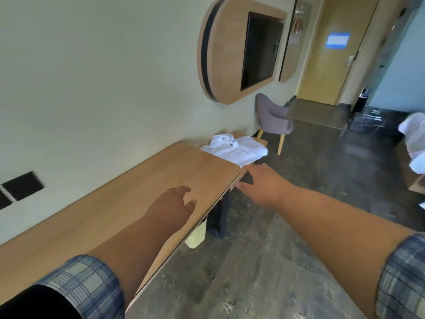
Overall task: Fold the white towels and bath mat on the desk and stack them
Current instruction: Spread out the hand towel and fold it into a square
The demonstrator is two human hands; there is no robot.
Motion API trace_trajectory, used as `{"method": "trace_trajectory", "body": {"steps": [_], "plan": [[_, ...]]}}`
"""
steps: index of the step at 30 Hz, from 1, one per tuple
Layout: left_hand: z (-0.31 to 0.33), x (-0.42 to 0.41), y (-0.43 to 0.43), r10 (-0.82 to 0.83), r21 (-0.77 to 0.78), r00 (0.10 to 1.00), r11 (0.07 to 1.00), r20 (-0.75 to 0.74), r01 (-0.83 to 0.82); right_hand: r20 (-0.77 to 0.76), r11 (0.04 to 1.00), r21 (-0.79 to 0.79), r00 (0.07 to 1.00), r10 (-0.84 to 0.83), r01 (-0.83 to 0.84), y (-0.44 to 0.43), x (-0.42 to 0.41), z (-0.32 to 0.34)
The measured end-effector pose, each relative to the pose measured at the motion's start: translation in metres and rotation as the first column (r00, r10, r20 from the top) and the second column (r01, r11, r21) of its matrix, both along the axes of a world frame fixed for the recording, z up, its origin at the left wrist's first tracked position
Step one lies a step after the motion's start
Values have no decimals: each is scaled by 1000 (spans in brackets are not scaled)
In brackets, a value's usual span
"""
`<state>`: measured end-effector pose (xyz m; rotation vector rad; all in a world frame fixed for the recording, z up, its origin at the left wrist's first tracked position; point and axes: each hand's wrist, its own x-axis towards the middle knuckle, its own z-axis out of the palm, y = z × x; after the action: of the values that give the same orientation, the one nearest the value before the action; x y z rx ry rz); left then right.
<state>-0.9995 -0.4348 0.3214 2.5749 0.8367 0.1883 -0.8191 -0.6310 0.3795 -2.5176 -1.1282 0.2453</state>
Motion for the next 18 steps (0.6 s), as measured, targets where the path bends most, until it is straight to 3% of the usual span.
{"method": "trace_trajectory", "body": {"steps": [3, 7, 18], "plan": [[0, 41, -18, -38, 13, 999, 999, -4, 38, 39, 997, 62, 998, -56, 53, -19, 37, -6], [-7, 90, -23, -56, 26, 998, 998, 1, 56, -10, 990, -29, 990, -139, 138, -23, 81, -32], [-51, 292, 28, -164, 20, 985, 986, -60, 166, 36, 970, -219, 994, -99, 105, 39, 262, -78]]}}
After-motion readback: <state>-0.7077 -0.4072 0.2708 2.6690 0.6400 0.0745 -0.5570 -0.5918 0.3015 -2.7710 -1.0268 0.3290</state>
